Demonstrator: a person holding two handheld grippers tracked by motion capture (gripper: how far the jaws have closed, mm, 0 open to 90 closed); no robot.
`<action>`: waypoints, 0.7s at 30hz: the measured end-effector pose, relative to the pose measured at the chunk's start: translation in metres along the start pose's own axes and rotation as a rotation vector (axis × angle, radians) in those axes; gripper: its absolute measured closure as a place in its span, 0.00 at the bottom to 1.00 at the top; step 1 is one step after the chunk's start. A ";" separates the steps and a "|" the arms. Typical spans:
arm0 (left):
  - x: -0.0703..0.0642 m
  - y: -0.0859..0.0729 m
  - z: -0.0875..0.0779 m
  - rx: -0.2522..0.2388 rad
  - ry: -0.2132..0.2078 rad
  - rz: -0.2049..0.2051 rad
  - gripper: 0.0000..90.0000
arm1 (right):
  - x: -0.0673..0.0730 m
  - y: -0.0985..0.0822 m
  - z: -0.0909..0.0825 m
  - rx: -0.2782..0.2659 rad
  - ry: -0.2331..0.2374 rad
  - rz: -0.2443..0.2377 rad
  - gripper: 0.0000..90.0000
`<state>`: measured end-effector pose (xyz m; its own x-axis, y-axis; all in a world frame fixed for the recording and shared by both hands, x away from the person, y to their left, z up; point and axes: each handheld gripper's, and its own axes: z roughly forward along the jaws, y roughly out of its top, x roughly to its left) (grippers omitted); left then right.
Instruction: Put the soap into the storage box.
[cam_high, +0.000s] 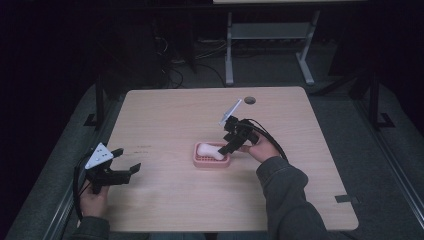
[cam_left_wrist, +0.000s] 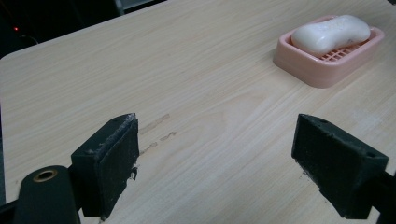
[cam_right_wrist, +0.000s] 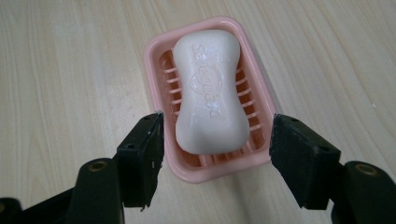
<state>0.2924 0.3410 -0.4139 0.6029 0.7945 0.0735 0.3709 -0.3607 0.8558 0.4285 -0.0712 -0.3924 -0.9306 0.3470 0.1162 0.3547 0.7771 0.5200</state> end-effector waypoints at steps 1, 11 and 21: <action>0.000 0.000 0.000 -0.001 0.000 -0.001 0.16 | 0.000 -0.001 0.000 -0.003 -0.001 -0.002 0.38; 0.000 0.000 0.000 0.000 0.000 -0.002 0.16 | -0.001 -0.012 -0.008 -0.010 -0.005 0.020 0.37; 0.000 0.000 0.000 0.001 0.000 -0.001 0.16 | 0.001 -0.019 -0.019 -0.021 -0.017 0.027 0.36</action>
<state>0.2924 0.3405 -0.4142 0.6023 0.7950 0.0723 0.3724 -0.3599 0.8554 0.4193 -0.0951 -0.3863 -0.9191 0.3765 0.1163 0.3774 0.7563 0.5343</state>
